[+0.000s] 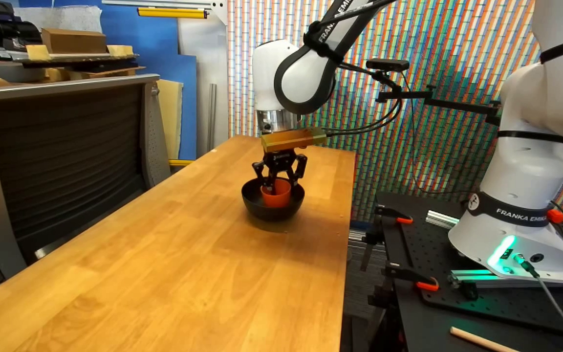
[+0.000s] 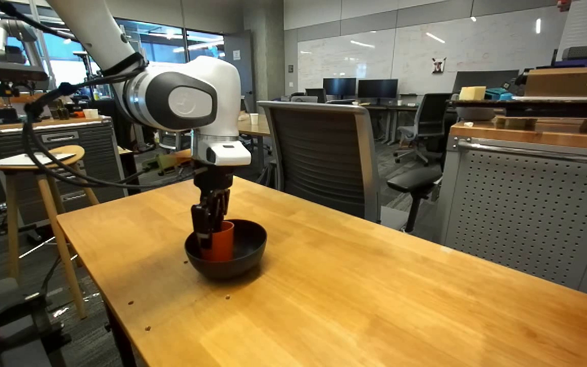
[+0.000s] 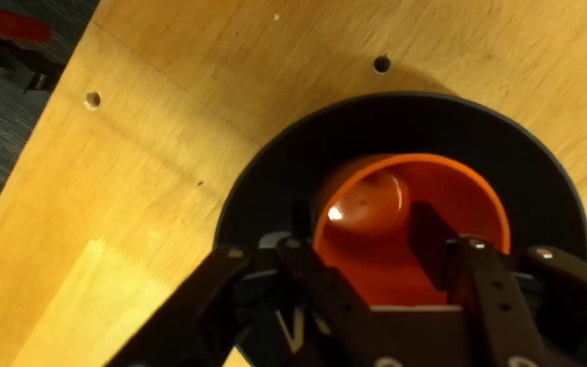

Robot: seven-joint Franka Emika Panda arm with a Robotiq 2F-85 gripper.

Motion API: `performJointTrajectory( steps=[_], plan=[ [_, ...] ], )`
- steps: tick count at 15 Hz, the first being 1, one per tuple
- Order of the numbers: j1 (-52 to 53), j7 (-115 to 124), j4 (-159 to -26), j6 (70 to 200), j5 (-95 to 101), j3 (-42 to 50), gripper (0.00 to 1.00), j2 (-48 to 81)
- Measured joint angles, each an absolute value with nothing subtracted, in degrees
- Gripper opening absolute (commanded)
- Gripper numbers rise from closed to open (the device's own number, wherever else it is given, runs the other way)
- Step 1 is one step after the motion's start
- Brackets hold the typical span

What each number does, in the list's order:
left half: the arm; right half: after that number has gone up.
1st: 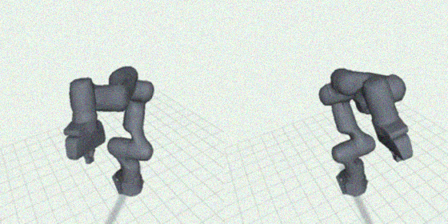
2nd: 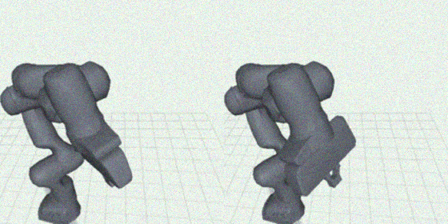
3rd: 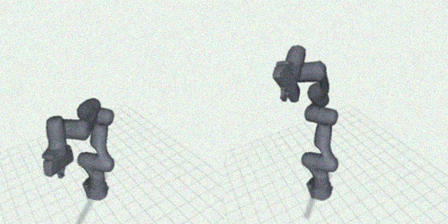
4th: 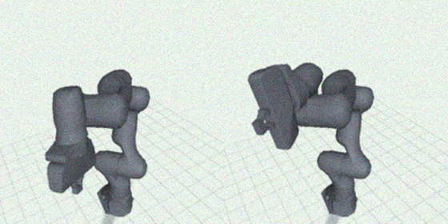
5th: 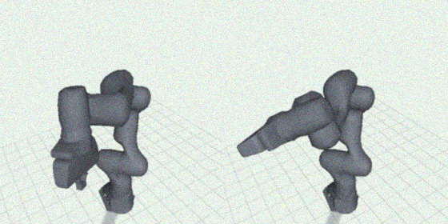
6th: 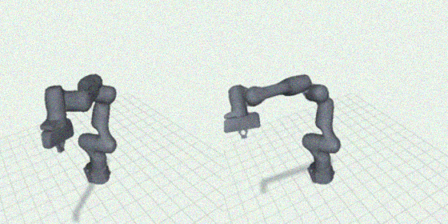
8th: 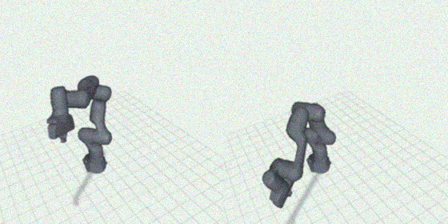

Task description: Put the orange cup inside the black bowl

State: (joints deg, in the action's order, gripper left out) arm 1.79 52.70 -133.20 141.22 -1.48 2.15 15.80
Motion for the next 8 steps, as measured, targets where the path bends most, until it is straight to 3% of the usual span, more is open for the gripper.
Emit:
performJointTrajectory(
  steps=[2, 3, 8],
  plan=[
    [3.0, 52.5, -134.3, 140.8, -0.9, 2.1, 0.98, 12.5],
    [3.7, 52.6, -135.2, 140.2, -0.3, 2.1, 1.0, 10.2],
    [5.4, 49.7, -138.4, 126.6, 0.1, -1.2, 1.0, -4.4]
  ],
)
